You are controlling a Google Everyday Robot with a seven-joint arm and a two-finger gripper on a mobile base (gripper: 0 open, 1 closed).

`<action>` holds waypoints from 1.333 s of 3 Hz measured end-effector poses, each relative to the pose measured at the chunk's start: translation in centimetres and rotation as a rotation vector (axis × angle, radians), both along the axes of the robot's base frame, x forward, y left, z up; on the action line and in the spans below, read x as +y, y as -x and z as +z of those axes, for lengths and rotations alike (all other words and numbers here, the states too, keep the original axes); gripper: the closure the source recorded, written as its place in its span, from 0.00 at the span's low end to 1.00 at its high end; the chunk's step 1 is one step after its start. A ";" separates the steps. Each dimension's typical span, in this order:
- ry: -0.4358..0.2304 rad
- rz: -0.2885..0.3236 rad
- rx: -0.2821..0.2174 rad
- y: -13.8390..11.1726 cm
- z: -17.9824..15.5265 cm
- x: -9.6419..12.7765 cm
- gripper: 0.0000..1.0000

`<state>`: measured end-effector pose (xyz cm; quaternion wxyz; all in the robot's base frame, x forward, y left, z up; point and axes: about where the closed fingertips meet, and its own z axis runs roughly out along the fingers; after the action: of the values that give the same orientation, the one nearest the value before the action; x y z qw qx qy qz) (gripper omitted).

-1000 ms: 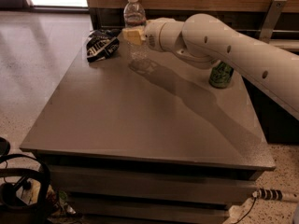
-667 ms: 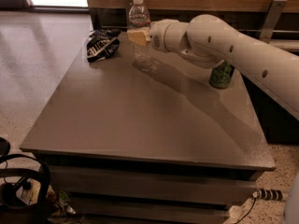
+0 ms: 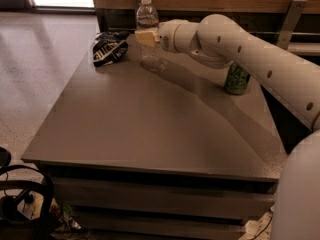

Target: Move water bottle near blue chip bag

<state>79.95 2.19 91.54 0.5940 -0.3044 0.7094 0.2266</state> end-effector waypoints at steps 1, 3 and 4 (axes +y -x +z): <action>-0.017 0.005 0.015 -0.7 -1.2 0.4 1.00; -0.029 0.016 0.027 -1.1 -2.2 1.0 0.77; -0.029 0.016 0.027 -1.1 -2.1 1.0 0.44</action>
Offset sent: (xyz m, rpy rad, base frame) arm 0.0163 0.0044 -0.0306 0.0408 0.0368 0.0105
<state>81.03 3.20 89.41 0.5868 -0.2983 0.7116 0.2455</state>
